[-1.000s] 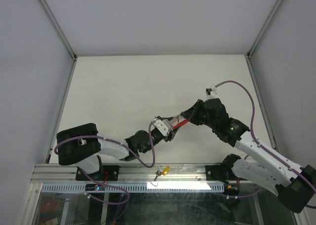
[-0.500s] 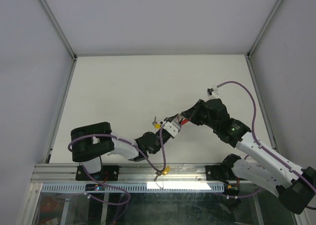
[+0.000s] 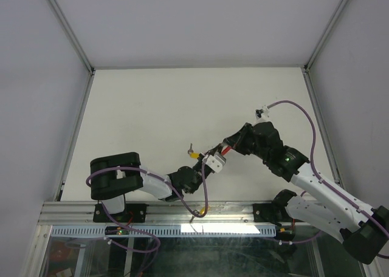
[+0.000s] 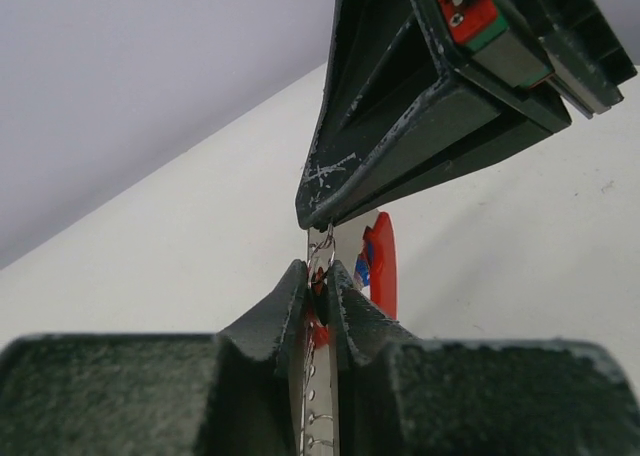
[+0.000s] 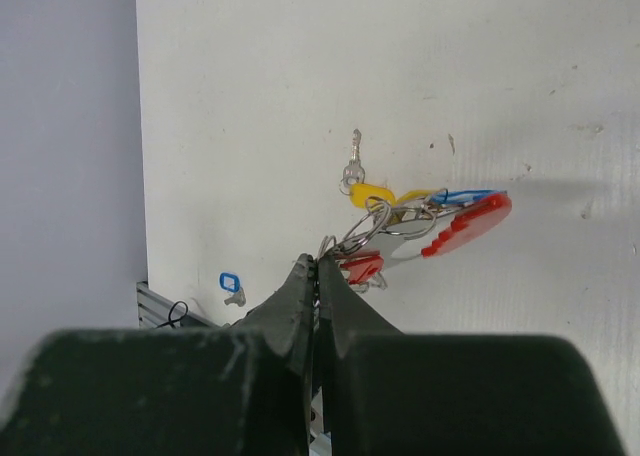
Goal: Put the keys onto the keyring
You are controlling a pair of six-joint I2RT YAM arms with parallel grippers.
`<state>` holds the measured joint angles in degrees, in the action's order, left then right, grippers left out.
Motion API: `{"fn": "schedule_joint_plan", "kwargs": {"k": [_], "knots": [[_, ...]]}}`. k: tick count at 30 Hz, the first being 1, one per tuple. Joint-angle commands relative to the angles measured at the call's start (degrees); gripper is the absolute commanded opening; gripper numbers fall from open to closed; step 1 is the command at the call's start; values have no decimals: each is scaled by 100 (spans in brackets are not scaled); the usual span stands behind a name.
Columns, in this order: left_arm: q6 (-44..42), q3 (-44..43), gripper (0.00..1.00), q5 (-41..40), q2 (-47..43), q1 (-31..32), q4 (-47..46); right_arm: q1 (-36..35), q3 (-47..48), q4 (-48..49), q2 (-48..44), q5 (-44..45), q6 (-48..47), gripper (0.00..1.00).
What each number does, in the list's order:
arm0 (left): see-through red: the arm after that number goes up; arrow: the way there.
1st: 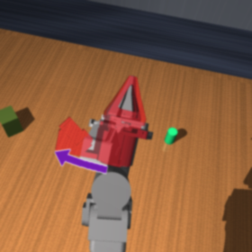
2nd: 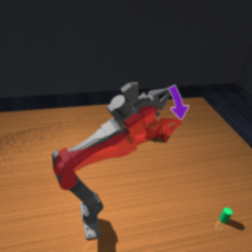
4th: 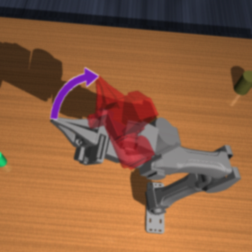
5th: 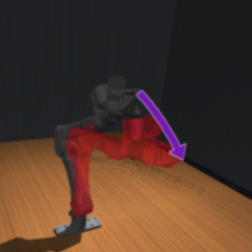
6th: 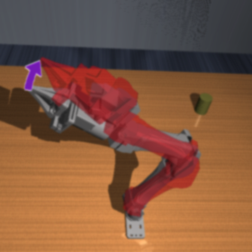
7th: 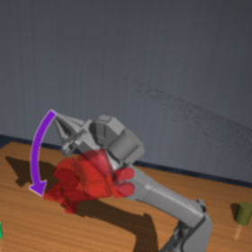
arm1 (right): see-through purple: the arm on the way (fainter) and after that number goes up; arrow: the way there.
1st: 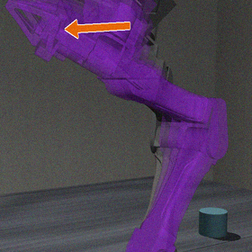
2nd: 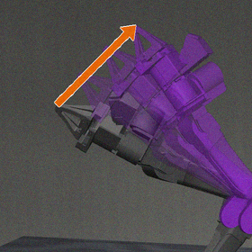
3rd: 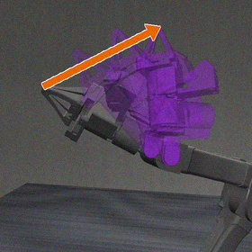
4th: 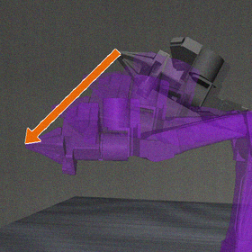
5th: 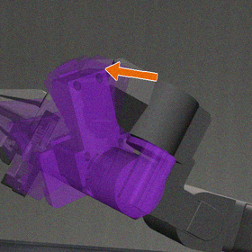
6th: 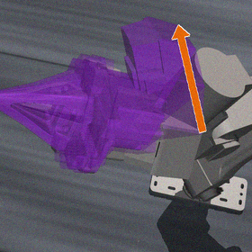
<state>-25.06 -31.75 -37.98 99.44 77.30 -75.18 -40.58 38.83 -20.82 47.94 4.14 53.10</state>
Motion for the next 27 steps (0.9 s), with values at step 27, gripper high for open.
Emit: {"fn": "schedule_joint_plan", "kwargs": {"k": [27], "knots": [[-632,344,0,-255,-20,67,-117,121,1162,-706,-51,-623,-568,0]]}}
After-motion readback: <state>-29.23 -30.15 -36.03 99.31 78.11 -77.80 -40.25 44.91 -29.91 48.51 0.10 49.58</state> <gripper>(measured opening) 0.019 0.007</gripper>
